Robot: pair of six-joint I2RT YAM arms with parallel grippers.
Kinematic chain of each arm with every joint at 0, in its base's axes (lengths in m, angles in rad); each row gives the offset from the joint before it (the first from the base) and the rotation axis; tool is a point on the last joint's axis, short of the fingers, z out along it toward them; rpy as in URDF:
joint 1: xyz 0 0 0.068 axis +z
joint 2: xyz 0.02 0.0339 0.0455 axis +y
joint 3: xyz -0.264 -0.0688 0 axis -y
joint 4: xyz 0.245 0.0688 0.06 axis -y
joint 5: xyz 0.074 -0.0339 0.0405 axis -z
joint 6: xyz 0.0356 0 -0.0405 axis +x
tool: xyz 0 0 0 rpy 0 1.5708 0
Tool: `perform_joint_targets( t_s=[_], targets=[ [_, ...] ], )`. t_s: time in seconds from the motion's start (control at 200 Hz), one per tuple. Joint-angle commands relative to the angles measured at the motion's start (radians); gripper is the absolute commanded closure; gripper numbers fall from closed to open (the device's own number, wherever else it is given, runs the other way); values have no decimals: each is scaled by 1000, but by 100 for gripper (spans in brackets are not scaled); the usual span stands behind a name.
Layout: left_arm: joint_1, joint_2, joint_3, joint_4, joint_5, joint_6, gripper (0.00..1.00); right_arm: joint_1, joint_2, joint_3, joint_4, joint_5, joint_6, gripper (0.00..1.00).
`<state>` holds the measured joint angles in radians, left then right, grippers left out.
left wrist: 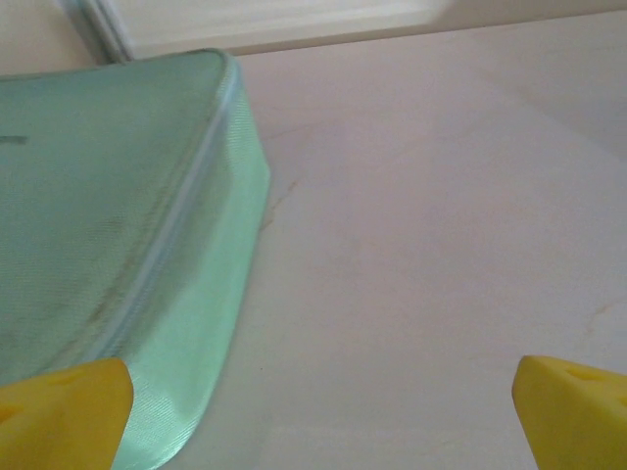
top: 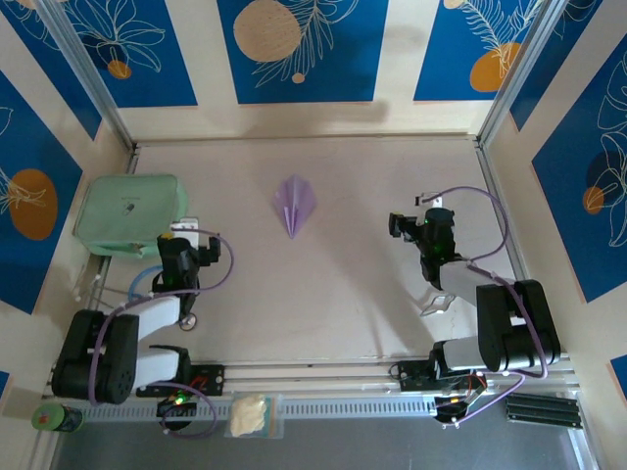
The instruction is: Fold a paper plane with a square sheet of paper (pick it up from the middle)
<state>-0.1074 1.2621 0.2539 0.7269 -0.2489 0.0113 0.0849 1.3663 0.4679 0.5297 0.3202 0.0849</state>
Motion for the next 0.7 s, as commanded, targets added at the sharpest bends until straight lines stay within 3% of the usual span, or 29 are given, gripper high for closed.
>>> perform_joint_targets(
  t_s=[0.0, 0.255, 0.4, 0.535, 0.695],
  targets=[
    [38, 86, -16, 251, 192, 26, 1, -39, 23, -45, 158, -130, -1, 1],
    [70, 327, -21, 525, 267, 11, 1, -57, 128, -106, 357, -191, -2, 1],
    [80, 312, 15, 437, 268, 5, 1, -56, 154, -84, 337, -191, -5, 1],
    [76, 300, 122, 205, 248, 6, 1, -72, 158, -53, 283, -208, 13, 1],
    [69, 300, 108, 232, 237, 10, 1, -82, 157, -49, 273, -228, 18, 1]
  ],
)
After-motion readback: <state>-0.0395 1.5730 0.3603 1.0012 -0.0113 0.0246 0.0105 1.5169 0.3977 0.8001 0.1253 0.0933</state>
